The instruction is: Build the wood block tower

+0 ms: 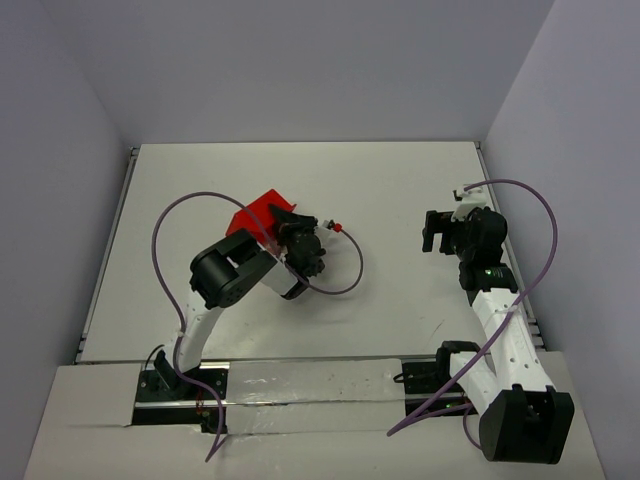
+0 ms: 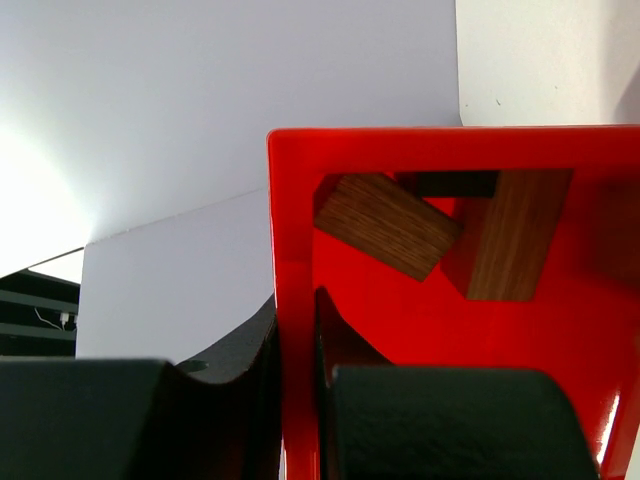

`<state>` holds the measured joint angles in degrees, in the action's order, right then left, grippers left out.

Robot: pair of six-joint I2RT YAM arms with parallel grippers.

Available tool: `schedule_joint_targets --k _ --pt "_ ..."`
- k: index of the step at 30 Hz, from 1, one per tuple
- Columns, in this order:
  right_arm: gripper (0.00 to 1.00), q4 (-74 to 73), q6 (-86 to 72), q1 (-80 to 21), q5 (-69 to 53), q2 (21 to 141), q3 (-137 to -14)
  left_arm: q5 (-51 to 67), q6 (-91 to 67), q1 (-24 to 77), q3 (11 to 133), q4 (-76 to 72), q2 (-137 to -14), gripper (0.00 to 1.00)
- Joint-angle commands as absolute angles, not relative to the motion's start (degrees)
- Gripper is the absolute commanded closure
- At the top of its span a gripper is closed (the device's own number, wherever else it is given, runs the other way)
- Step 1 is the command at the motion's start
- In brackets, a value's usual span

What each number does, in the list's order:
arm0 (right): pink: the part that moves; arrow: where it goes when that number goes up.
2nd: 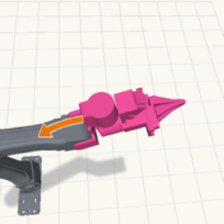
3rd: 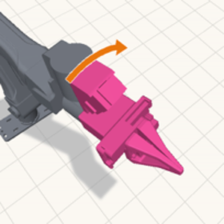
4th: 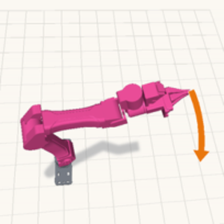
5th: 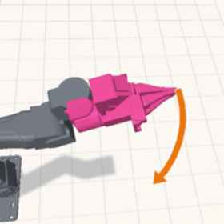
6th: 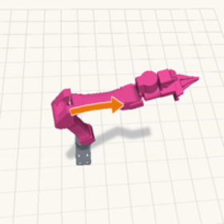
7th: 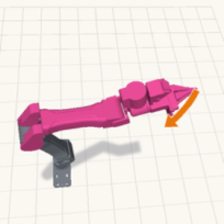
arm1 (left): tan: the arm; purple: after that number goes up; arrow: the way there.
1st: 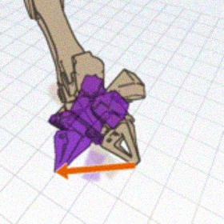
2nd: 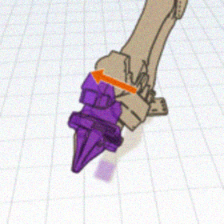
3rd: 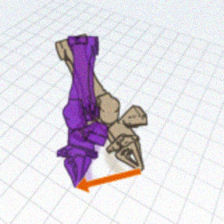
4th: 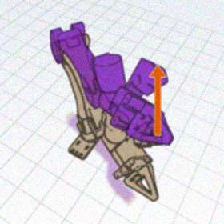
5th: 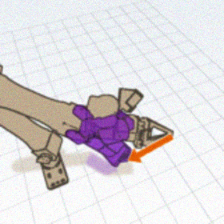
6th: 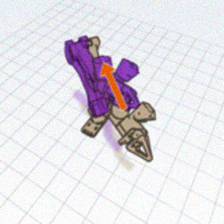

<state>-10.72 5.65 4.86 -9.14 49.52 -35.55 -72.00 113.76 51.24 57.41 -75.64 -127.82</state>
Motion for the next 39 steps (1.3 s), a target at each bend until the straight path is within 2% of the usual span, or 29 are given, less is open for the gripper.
schedule_joint_targets --k 1,10,16,23,28,33,39 --pt "0.00 -8.96 5.97 4.57 -8.61 48.97 -35.87 -71.54 117.12 51.04 57.46 -103.04 -128.23 1.00" --pt "0.00 -9.05 5.96 4.66 -8.79 48.96 -35.79 -71.49 116.00 47.18 55.90 -100.94 -123.48 1.00" --pt "0.00 -9.23 5.36 4.57 -9.32 49.45 -36.30 -69.59 120.77 46.39 52.56 -106.46 -122.18 1.00" --pt "0.00 -9.47 5.16 4.59 -9.19 49.42 -36.32 -69.53 120.60 49.84 52.46 -106.52 -122.77 1.00" --pt "0.00 -9.39 5.35 4.62 -8.87 48.71 -35.86 -68.25 122.70 43.80 53.35 -106.49 -121.10 1.00" --pt "0.00 -9.89 4.40 4.57 -9.53 50.03 -37.17 -68.44 122.40 51.57 50.54 -106.52 -120.91 1.00" --pt "0.00 -9.48 5.15 4.59 -9.03 48.25 -35.70 -68.41 124.35 46.43 51.89 -106.52 -119.04 1.00"
